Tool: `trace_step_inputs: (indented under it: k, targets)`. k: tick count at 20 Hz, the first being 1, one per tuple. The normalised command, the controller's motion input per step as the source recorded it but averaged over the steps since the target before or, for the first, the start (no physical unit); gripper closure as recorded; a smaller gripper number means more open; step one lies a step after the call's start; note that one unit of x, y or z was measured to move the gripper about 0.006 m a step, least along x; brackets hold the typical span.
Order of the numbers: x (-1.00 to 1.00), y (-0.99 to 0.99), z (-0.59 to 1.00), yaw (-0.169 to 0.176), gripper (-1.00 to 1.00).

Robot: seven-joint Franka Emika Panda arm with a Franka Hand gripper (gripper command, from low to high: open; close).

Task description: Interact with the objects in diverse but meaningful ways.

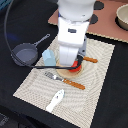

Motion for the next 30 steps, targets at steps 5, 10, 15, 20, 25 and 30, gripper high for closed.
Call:
trace_step_inputs:
  k: [5,10,15,20,25,30]
  targets:
    - [-0.99,0.22,-0.24,0.003,-1.00]
    - [-0.94,0.28,-0.27,0.017,-1.00]
    - [-0.91,0.28,-0.31,0.015,-1.00]
    - [-0.88,0.19,-0.33,0.019,-1.00]
    - [-0.83,0.13,-0.25,0.032,-1.00]
    - [-0.51,0.03,-0.07,0.020,-1.00]
